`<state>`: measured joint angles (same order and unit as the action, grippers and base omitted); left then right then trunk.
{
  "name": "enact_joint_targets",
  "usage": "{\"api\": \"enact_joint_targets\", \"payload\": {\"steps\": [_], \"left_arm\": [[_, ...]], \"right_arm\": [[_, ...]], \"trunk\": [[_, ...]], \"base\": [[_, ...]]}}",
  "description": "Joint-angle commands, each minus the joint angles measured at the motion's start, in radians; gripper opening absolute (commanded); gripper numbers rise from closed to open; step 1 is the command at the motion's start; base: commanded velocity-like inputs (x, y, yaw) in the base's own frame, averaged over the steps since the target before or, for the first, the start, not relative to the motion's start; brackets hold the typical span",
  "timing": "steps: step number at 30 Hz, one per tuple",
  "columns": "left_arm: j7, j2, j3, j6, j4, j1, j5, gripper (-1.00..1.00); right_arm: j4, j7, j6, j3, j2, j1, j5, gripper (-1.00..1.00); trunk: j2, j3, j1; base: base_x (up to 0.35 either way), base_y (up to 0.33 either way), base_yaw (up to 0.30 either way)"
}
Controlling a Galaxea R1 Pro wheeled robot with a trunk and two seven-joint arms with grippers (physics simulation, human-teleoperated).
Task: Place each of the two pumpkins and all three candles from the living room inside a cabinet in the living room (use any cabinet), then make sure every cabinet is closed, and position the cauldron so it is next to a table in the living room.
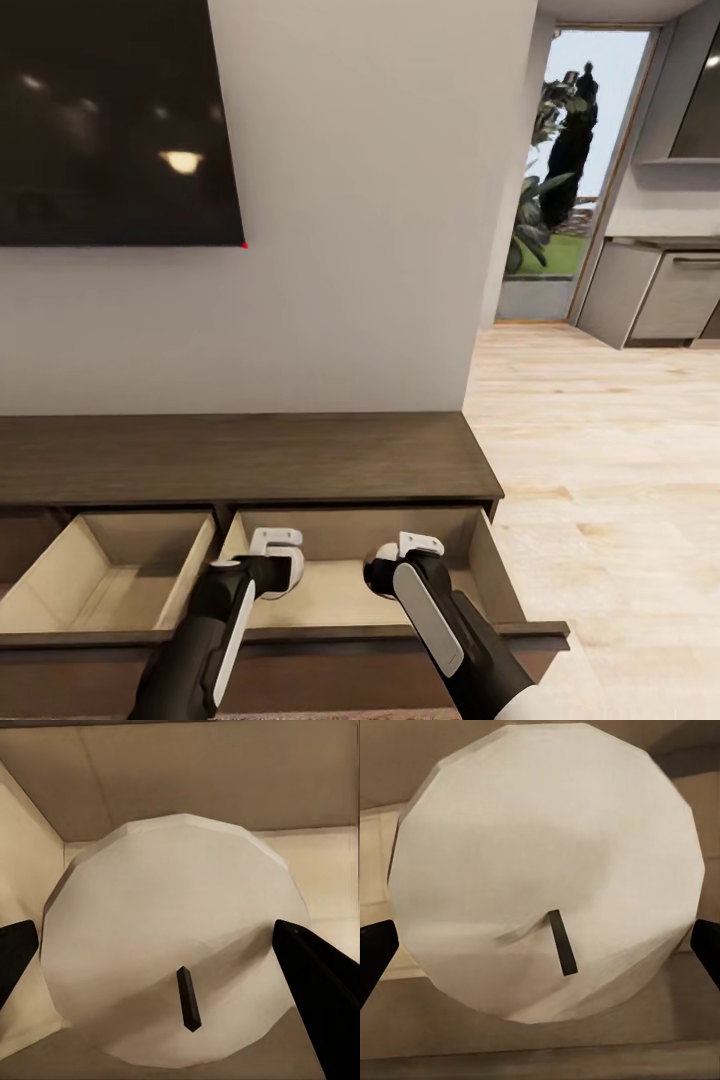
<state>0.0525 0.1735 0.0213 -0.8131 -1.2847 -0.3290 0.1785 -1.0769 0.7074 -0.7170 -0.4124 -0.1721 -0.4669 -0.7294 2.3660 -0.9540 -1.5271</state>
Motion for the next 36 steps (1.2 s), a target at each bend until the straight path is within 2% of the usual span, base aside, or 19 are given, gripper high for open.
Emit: {"api": "enact_joint_targets", "payload": {"steps": [1,4,11,24,36], "left_arm": [[0.006,0.001,0.001,0.000,-0.001,-0.001,0.009,-1.00],[0.006,0.001,0.000,0.002,-0.001,-0.001,0.008,-1.00],[0.006,0.001,-0.001,0.002,-0.001,-0.001,-0.011,-1.00],[0.006,0.001,-0.002,0.003,-0.001,-0.001,-0.013,-1.00],[0.006,0.001,-0.003,0.000,-0.001,-0.001,-0.013,-1.00]], "right_arm": [[-0.001,0.009,0.001,-0.002,0.000,-0.001,-0.010,-1.00],[-0.001,0.009,0.001,-0.002,0.000,-0.001,-0.010,-1.00],[0.000,0.009,0.002,-0.002,0.000,-0.001,-0.010,-1.00],[0.001,0.009,0.002,-0.002,-0.001,-0.001,-0.010,-1.00],[0.003,0.009,0.001,-0.002,-0.001,-0.013,-0.010,-1.00]], "trunk": [[0.008,-0.004,-0.004],[0.029,-0.014,-0.015],[0.029,-0.014,-0.015],[0.029,-0.014,-0.015],[0.113,-0.051,-0.061]], "base": [[0.000,0.000,0.000],[0.000,0.000,0.000],[0.010,0.000,0.000],[0.100,0.000,0.000],[0.001,0.000,0.000]]}}
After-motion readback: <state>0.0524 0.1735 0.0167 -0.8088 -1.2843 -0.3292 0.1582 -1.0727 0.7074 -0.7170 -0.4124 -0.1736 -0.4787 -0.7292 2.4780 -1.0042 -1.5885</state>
